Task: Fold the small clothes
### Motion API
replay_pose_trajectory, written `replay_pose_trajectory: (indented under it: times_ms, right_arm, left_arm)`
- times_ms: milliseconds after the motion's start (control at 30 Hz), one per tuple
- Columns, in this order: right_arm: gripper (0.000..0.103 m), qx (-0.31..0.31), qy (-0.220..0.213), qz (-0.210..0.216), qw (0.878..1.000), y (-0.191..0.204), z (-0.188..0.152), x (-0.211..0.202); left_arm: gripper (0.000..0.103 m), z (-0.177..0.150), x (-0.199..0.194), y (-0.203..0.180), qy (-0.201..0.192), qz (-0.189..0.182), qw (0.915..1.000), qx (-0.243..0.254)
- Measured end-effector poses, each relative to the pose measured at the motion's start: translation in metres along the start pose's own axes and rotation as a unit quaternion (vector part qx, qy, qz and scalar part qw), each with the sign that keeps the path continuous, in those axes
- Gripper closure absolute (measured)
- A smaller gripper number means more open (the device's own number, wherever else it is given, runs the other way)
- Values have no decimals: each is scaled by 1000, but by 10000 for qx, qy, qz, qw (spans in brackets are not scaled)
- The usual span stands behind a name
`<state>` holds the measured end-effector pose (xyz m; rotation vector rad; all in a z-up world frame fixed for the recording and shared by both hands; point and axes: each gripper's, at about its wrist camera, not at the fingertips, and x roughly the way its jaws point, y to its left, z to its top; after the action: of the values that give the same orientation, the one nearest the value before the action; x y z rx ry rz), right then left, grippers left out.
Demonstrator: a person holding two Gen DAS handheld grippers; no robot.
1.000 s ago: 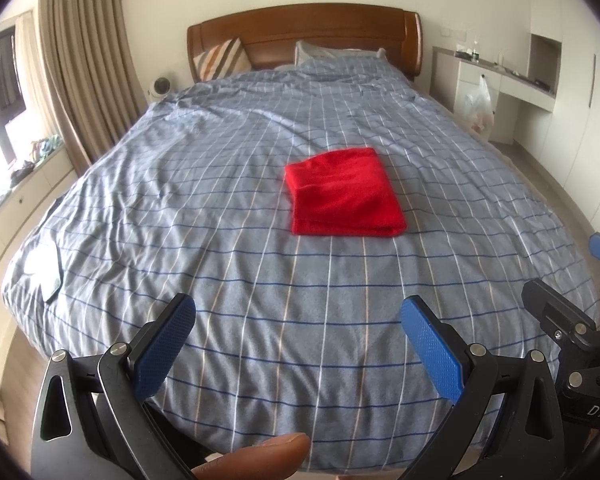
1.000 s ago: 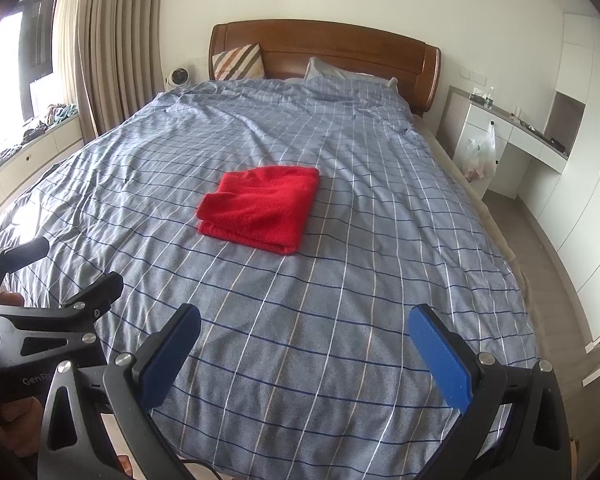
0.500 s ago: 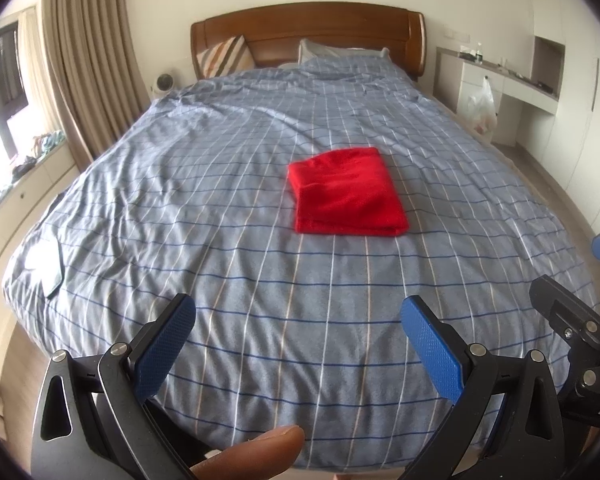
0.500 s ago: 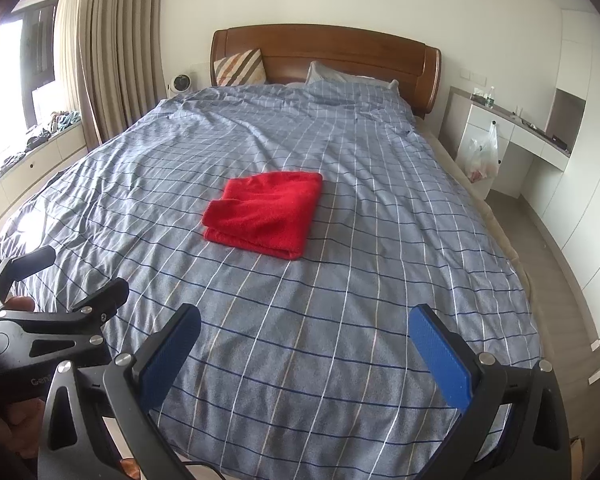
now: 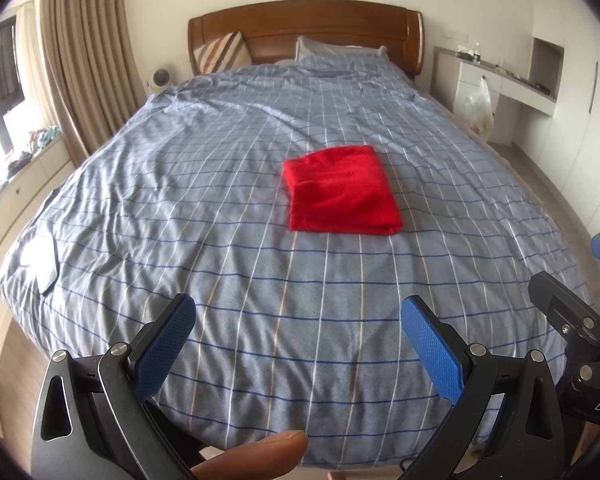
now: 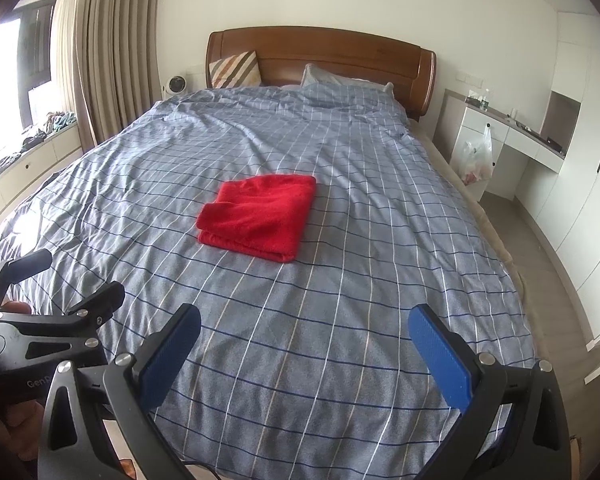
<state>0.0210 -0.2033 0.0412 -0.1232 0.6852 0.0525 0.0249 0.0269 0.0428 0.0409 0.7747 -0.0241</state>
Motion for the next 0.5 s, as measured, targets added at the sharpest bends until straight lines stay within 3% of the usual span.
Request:
replay_pose_trajectory:
  times_ms: [500]
  right_arm:
    - [1,-14,-88,-367,9993,-10,0,-5]
  left_arm:
    - [0,0,0,-11,47,-32,9999,129]
